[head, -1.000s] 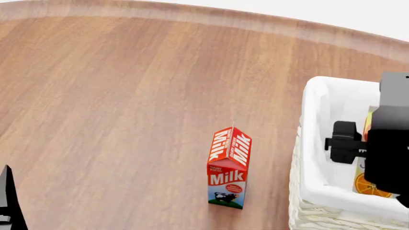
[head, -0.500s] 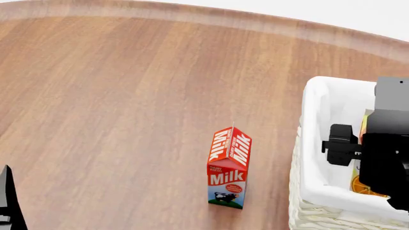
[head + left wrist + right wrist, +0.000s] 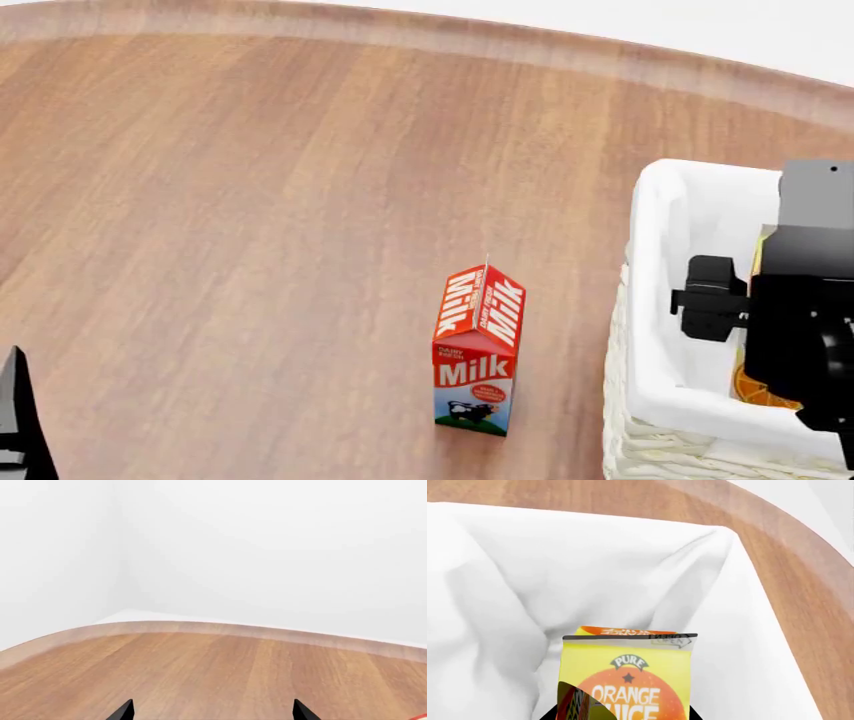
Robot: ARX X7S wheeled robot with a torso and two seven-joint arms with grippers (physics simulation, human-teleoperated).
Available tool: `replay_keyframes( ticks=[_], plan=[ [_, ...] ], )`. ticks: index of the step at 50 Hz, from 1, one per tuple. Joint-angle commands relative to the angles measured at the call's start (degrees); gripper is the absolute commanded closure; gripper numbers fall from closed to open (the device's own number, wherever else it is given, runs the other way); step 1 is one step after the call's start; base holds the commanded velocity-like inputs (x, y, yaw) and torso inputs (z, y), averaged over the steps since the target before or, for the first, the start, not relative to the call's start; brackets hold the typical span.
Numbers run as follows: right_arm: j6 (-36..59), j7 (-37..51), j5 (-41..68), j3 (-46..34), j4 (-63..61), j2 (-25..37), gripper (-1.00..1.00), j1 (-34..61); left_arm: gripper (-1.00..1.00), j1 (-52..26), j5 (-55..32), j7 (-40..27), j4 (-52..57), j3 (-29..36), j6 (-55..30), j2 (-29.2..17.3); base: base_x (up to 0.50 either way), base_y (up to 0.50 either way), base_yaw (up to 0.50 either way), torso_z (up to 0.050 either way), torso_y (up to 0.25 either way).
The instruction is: Pick up the orange juice, and put it in the basket.
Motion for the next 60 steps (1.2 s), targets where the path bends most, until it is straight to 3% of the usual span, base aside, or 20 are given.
replay_keyframes(
  ticks=[1,34,35,60],
  plan=[
    [-1.1,-2.5,-3.5,0.8,1.2,-1.5,1.00,0.5,-1.00,0.0,-0.7,1.6,0.1,-1.7,0.8,1.6,0.00,0.00,0.00,0.000,0.000],
    [-2.5,-3.0,-4.1,0.2,1.1,-1.7,1.00,0.0,-1.00,0.2,-1.1,1.4,0.1,-1.8,1.2,1.3,0.00,0.00,0.00,0.000,0.001],
    [-2.5,-3.2,-3.7,0.6,1.4,-1.7,-1.00,0.1,-1.00,0.1,-1.1,1.3,0.2,-1.8,1.1,1.3,0.00,0.00,0.00,0.000,0.000],
    [-1.8,-1.9,-2.9,1.4,-1.6,-0.8,-1.00,-1.0,-1.00,0.4,-1.4,1.0,0.8,-1.9,1.5,0.9,0.00,0.00,0.00,0.000,0.000]
  ],
)
